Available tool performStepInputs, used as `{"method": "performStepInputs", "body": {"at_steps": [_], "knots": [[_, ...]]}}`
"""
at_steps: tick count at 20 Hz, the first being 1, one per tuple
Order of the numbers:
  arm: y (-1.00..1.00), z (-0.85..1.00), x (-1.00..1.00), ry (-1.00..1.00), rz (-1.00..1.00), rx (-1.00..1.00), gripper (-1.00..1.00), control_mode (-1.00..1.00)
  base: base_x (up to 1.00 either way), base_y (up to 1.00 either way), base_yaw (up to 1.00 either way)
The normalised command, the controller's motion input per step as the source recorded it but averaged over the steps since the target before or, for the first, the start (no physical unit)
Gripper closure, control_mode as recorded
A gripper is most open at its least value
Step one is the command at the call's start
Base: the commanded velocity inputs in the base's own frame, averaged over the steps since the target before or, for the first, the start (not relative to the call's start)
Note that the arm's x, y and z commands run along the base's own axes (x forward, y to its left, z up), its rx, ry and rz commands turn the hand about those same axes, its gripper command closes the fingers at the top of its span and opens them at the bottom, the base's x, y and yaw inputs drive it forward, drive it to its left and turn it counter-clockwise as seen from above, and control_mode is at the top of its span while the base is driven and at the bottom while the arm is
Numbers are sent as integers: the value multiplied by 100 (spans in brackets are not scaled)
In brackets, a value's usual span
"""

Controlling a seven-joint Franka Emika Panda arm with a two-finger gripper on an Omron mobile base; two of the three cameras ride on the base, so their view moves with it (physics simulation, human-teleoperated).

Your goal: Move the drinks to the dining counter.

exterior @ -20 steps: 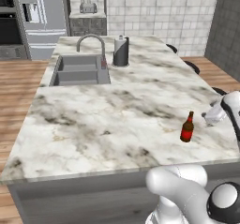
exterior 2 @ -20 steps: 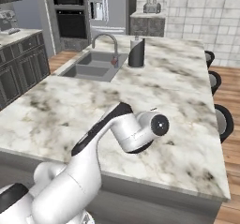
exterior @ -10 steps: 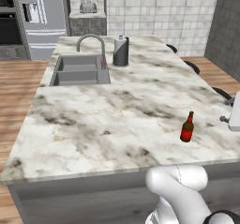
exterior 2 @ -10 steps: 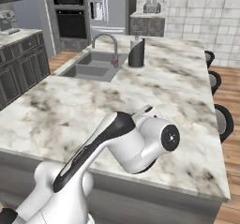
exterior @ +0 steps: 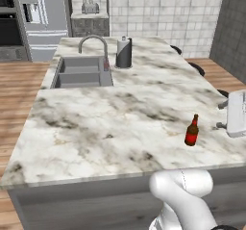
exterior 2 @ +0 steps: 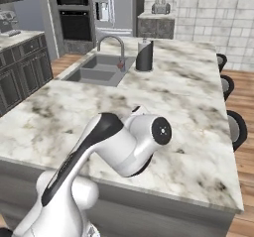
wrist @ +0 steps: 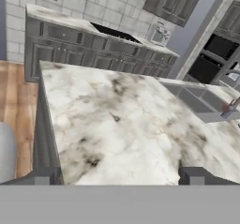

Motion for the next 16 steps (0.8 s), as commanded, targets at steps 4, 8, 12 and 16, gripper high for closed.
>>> {"method": "performStepInputs", "body": {"at_steps": [4, 8, 12, 16], "knots": [[6, 0, 0, 0, 0, 0, -100, -100, 0, 0, 0], [0, 0, 0, 0, 0, 0, -100, 100, 0, 0, 0], [0, 0, 0, 0, 0, 0, -100, 100, -24, 0, 2], [0, 0, 0, 0, 0, 0, -100, 100, -76, 6, 12]]}}
